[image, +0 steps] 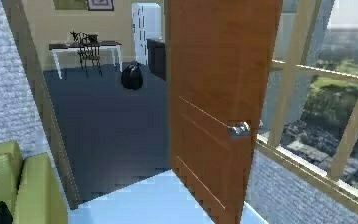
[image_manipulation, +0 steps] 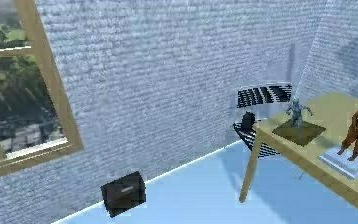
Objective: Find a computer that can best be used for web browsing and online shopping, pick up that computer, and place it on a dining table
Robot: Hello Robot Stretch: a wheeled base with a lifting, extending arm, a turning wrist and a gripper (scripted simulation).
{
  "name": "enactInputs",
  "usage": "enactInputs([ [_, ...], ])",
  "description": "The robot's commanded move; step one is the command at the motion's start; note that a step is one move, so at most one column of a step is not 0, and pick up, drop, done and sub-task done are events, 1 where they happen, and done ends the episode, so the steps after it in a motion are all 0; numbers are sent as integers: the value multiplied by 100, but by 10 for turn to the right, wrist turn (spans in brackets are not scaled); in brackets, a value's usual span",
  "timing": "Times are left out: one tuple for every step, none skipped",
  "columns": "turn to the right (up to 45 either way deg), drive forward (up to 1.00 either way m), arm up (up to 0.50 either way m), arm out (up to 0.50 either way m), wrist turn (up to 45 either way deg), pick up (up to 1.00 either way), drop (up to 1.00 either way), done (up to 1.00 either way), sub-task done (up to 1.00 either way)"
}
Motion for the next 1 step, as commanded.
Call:
enactInputs([
  [-450, 0, 0, 0, 0, 0, 0, 0, 0],
])
